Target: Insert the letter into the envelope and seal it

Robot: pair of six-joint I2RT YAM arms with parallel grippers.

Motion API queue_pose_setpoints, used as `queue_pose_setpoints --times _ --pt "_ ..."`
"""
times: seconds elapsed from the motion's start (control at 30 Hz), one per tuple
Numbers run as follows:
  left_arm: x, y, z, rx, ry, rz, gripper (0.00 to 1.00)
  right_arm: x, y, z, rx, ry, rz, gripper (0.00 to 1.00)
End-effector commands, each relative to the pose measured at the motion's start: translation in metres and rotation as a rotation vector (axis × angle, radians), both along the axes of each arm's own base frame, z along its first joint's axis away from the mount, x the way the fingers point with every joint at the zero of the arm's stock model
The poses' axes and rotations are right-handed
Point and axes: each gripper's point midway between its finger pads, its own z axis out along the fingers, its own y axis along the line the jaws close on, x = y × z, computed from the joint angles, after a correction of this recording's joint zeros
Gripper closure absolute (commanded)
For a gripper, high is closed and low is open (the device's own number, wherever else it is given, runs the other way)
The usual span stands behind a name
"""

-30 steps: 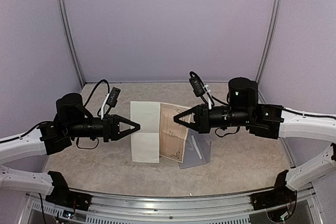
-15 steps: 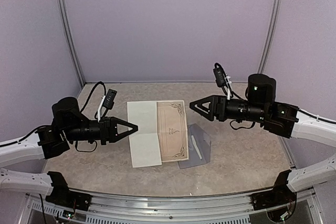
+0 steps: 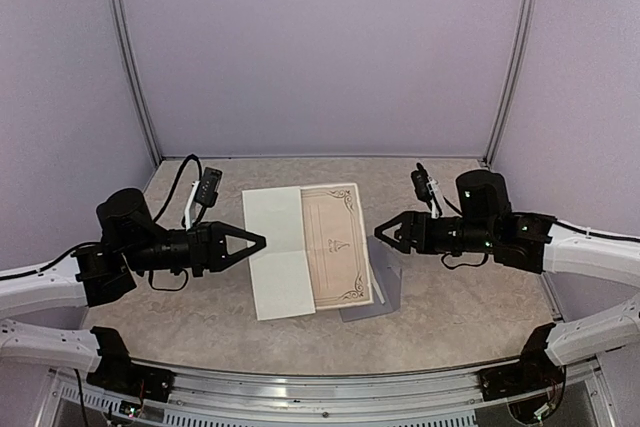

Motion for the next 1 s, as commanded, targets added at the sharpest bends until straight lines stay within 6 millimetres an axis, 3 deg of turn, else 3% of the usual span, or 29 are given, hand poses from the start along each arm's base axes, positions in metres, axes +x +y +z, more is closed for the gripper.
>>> queue_pose_setpoints --times 0.0,0.2,0.33,0.4,0.63,0.97 --pt "0.000 -0.004 0.006 -0.037 -0.014 0.000 1.00 -0.029 0.037 0.011 0.068 -0.029 0.246 0.29" --pt "0.002 -0.008 0.004 -0.032 -0.009 -0.001 1.00 -0.075 0.084 0.048 0.153 -0.124 0.521 0.19" --pt "0.002 -0.009 0.003 -0.028 -0.006 0.000 1.00 -0.091 0.092 0.078 0.303 -0.172 0.603 0.13" --pt "0.001 -0.010 0.004 -0.030 -0.008 -0.005 1.00 -0.095 0.095 0.083 0.350 -0.165 0.626 0.12" --pt "-0.005 -0.012 0.008 -0.040 -0.020 -0.027 1.00 -0.099 0.118 0.074 0.348 -0.133 0.662 0.12" --pt "-0.008 -0.017 0.007 -0.044 -0.024 -0.044 1.00 -0.107 0.145 0.074 0.388 -0.108 0.725 0.21"
